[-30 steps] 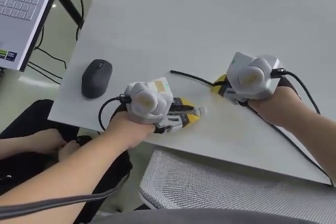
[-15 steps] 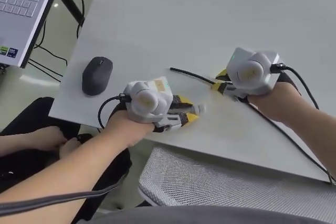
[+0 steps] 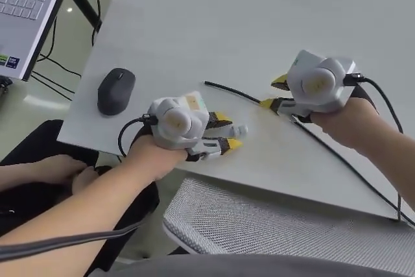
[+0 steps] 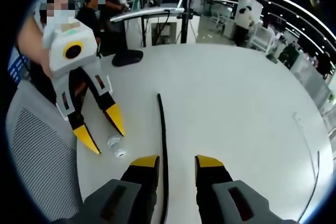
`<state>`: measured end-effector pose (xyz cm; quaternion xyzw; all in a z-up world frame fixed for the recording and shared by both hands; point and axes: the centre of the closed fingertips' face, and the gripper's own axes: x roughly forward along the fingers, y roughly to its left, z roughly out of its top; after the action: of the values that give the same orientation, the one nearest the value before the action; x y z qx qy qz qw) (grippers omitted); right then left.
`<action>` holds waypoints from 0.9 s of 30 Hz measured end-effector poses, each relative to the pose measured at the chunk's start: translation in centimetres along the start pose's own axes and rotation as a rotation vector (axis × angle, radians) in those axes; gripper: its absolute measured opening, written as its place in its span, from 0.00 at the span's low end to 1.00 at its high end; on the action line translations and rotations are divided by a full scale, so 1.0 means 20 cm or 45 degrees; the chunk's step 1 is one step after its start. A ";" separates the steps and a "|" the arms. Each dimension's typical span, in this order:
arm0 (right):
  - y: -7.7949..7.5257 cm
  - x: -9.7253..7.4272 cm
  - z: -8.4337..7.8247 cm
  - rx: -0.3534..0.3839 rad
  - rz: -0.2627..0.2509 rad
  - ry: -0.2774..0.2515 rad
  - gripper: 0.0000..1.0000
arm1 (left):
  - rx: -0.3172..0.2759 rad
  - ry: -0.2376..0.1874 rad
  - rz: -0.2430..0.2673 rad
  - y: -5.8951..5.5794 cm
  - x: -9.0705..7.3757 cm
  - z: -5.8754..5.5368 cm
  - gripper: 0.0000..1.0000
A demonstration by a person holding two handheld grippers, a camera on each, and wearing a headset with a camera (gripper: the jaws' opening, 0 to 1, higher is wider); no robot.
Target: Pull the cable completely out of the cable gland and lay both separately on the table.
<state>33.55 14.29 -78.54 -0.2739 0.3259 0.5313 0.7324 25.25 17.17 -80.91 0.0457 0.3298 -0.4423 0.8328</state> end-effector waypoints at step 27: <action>-0.04 -0.79 -0.16 0.242 -0.134 -0.291 0.39 | -0.146 -0.147 0.197 -0.10 -0.23 0.20 0.48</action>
<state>30.26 2.14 -68.32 -0.1579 0.2745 0.4867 0.8141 24.02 17.67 -74.61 -0.0023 0.3016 -0.3591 0.8832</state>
